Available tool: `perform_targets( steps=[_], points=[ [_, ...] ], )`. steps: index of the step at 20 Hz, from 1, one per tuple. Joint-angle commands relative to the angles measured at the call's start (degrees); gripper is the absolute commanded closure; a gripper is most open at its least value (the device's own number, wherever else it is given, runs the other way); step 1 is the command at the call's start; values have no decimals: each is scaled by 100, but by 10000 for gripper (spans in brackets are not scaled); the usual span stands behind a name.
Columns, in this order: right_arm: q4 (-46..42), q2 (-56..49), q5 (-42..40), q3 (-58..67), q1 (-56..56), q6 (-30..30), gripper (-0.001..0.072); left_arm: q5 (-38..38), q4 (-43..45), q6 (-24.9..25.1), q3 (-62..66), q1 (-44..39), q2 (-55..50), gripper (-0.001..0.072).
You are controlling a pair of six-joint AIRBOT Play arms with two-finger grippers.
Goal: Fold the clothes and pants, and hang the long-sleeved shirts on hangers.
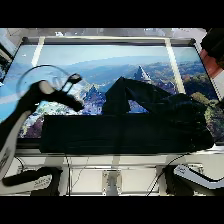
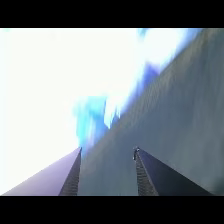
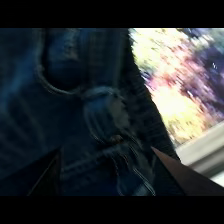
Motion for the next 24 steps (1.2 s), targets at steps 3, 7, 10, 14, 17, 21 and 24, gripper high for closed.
perform_targets(
  steps=[3, 7, 10, 14, 17, 21, 24],
  points=[
    [214, -31, -579, 39, 813, -146, 108, 1239, -1005, -798, 1432, -881, -2006, 321],
    [208, -46, -619, 39, 909, -149, 109, 1233, -1821, -450, 1932, -885, -2474, 322],
    [216, -46, -619, 39, 909, -146, 109, 892, -1814, -426, 1939, -885, -2551, 322],
    [216, -46, -616, 39, 909, -146, 109, -66, -1794, -337, 1939, -890, -2680, 354],
    [245, -46, -612, 39, 911, -144, 109, -608, -1779, -337, 1937, -890, -2767, 556],
    [278, -46, -590, 39, 911, -142, 111, -911, -1244, -739, 2006, -822, -2736, 680],
    [273, -46, -505, 39, 909, -144, 111, -852, -997, -1128, 2459, -516, -2358, 681]
  ],
)
